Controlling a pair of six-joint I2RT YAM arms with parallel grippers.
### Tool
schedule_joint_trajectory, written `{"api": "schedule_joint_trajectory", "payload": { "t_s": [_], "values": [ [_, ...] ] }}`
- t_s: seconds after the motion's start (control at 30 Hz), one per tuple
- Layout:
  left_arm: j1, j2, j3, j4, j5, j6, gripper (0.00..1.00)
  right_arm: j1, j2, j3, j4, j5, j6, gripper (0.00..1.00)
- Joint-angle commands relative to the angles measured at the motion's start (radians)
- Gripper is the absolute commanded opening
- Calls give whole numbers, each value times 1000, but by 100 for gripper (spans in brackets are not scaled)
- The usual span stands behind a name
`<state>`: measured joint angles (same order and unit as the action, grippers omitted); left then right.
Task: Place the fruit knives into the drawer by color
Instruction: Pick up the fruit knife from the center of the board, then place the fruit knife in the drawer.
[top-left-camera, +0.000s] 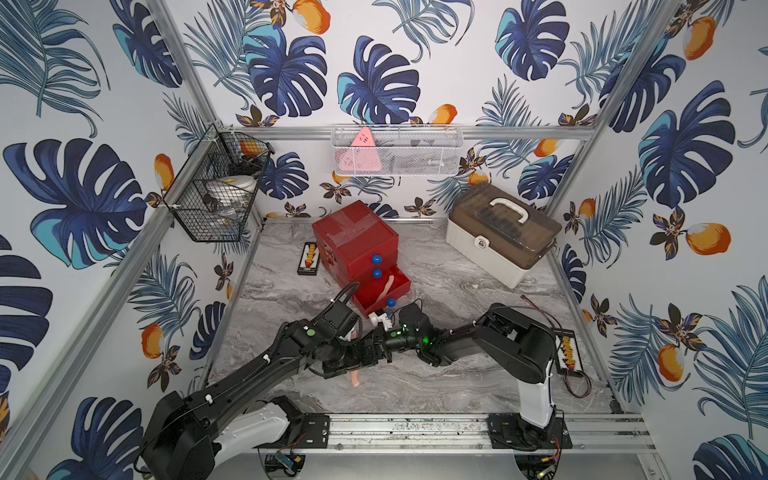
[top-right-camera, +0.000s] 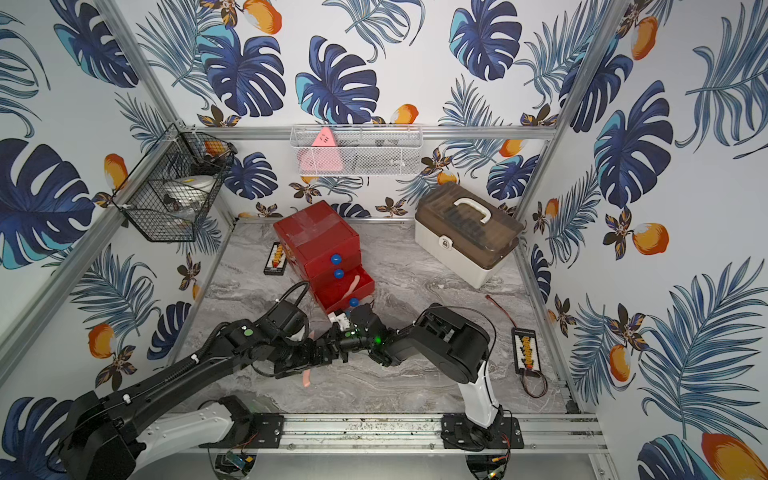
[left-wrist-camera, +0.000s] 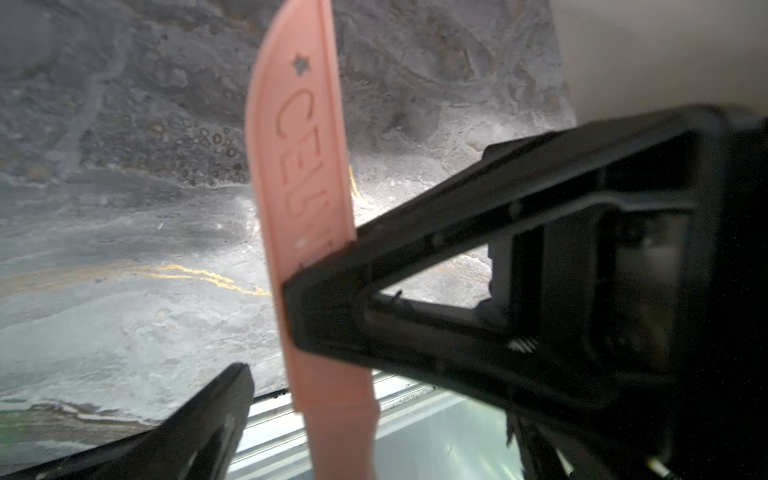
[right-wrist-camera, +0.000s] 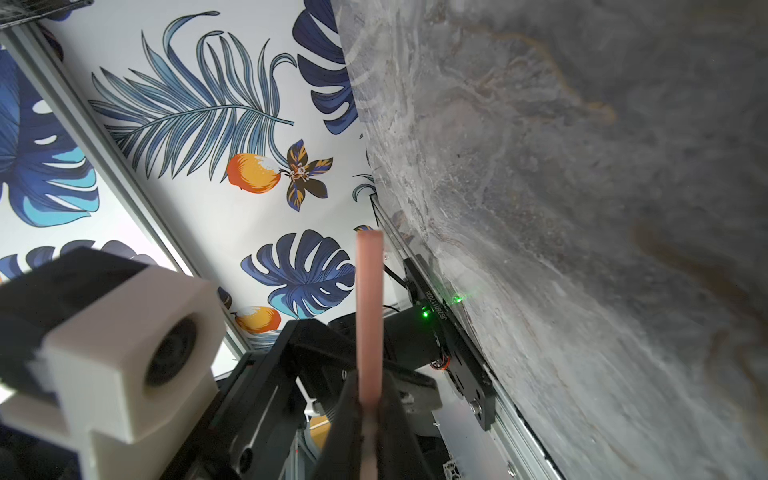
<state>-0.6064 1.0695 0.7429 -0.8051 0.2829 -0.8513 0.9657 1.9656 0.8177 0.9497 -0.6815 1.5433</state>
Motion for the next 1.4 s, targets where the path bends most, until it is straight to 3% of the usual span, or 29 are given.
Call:
{"api": "schedule_joint_trajectory", "payload": {
  "t_s": [0.0, 0.23, 0.4, 0.67, 0.8, 1.37],
  "values": [
    [1, -6, 53, -2, -24, 78, 99, -2, -49, -9, -132, 11, -71, 0],
    [1, 44, 210, -44, -57, 172, 99, -32, -152, 20, -385, 52, -167, 0],
    [9, 89, 341, -94, -142, 251, 99, -75, -206, 104, -605, 90, -242, 0],
    [52, 172, 530, -140, -269, 315, 99, -226, -235, 266, -900, 145, -301, 0],
    [58, 228, 620, -192, -350, 347, 99, -302, -182, 311, -888, 127, -251, 0],
    [133, 246, 639, -164, -289, 388, 99, -385, 82, 569, -818, 73, -126, 0]
  ]
}}
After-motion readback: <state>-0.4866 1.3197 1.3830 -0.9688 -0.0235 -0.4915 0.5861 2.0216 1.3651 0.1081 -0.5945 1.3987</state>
